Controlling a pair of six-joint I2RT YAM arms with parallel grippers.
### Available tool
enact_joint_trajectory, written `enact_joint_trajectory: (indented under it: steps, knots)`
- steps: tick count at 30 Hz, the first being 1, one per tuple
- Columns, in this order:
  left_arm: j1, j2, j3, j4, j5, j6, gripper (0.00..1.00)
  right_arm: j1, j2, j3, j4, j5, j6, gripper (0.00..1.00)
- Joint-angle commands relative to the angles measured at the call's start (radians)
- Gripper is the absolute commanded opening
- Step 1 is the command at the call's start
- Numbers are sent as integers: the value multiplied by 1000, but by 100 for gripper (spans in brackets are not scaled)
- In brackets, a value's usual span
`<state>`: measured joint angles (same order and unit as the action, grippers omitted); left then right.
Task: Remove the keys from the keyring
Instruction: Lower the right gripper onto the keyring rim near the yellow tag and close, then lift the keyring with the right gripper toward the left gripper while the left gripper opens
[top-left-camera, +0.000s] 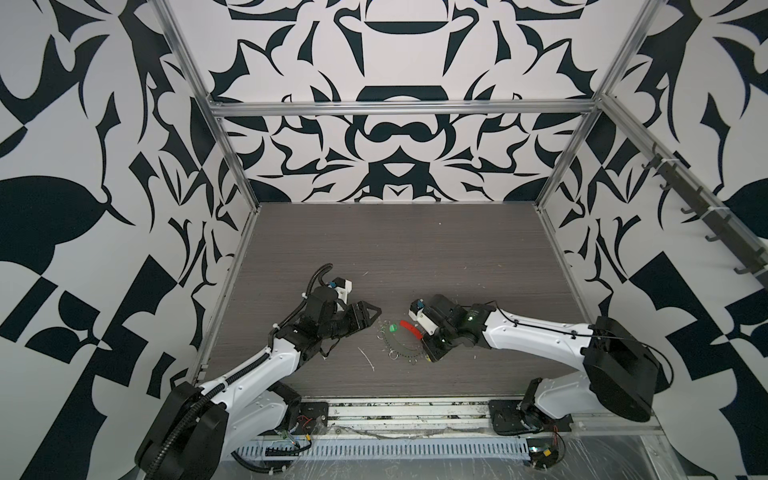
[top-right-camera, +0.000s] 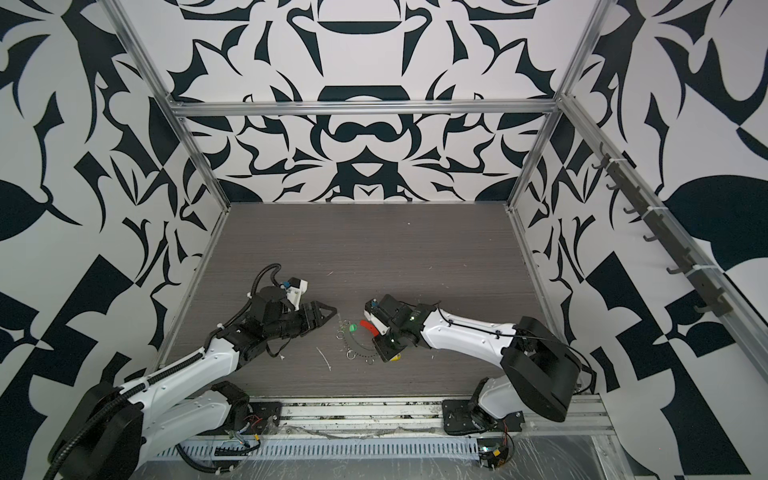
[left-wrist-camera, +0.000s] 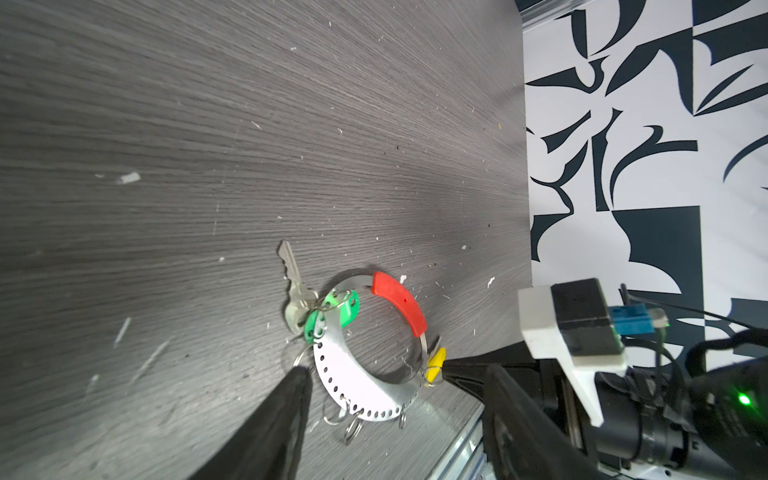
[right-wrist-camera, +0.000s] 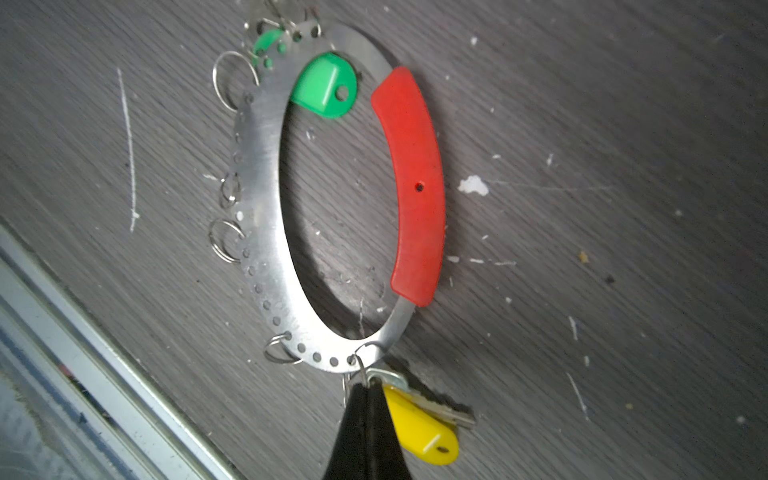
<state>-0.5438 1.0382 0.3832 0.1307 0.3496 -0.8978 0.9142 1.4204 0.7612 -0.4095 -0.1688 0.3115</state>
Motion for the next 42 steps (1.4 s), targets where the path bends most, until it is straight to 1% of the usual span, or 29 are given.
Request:
enact_joint_trajectory:
  steps: [1, 5, 12, 15, 23, 26, 32, 35, 42]
  knots:
    - [-2, -17, -4, 9, 12, -1, 69, 2, 8, -7, 33, -27, 23, 0]
    - [-2, -11, -9, 12, 10, -2, 69, 3, 41, -30, 71, -36, 41, 0]
    - [-2, -10, -9, 12, 12, -3, 69, 2, 46, -38, 92, -53, 53, 0]
    - [-2, -10, -9, 12, 12, -3, 69, 1, 49, -44, 103, -63, 59, 5]
    - [-2, -11, -12, 12, 12, -3, 69, 0, 61, -53, 119, -82, 69, 14]
    - [-2, -10, -15, 12, 11, -4, 69, 1, 63, -54, 129, -99, 75, 16]
    - [-2, -12, -15, 12, 11, -5, 69, 0, 72, -56, 143, -106, 83, 16]
    - [-2, -13, -18, 12, 10, -6, 69, 2, 78, -59, 146, -109, 84, 14]
    - [-2, -25, -18, 12, 11, -9, 69, 1, 70, -56, 153, -110, 80, 0]
